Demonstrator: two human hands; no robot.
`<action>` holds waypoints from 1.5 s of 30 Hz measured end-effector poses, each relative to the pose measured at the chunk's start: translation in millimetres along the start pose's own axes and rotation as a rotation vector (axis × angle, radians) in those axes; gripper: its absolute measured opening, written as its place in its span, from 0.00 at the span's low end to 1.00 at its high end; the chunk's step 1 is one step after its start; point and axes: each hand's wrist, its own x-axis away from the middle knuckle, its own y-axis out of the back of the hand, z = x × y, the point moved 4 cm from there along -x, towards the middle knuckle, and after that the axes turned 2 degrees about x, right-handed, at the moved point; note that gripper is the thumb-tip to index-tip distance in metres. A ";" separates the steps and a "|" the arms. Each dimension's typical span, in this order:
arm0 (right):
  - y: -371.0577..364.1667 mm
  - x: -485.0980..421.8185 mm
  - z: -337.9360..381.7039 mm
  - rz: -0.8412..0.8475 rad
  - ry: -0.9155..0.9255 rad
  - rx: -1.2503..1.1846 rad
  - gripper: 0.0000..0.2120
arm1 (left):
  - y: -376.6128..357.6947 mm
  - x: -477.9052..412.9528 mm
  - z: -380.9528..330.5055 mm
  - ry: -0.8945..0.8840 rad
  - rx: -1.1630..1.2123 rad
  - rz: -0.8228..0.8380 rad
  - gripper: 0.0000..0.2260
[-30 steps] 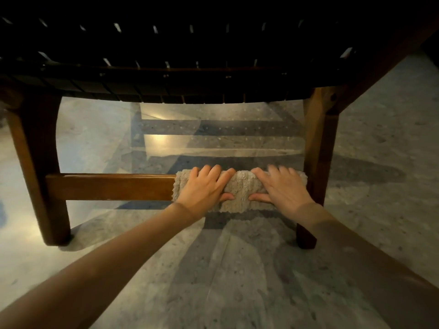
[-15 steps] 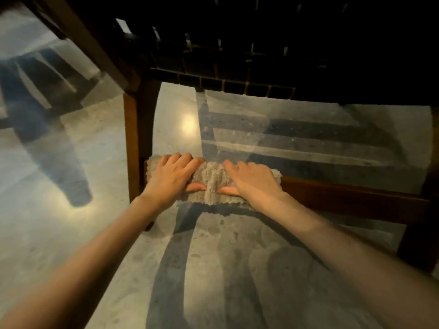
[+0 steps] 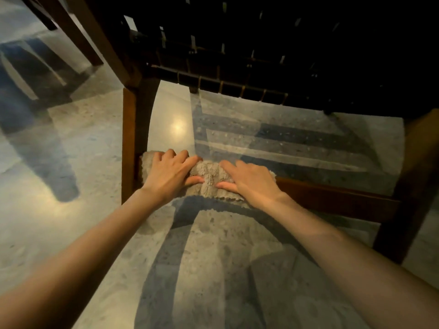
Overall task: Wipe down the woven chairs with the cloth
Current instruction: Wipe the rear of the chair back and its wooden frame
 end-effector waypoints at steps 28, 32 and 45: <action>-15.4 124.8 -139.7 0.052 -0.308 0.116 0.29 | -7.8 -49.0 -182.7 -0.354 0.061 -0.190 0.28; -9.6 79.1 -90.7 0.039 -0.175 0.031 0.28 | -7.5 -26.1 -121.8 -0.271 0.085 -0.246 0.28; 0.9 -48.5 41.8 0.053 0.197 -0.139 0.23 | -5.6 15.8 39.7 -0.080 0.085 -0.229 0.27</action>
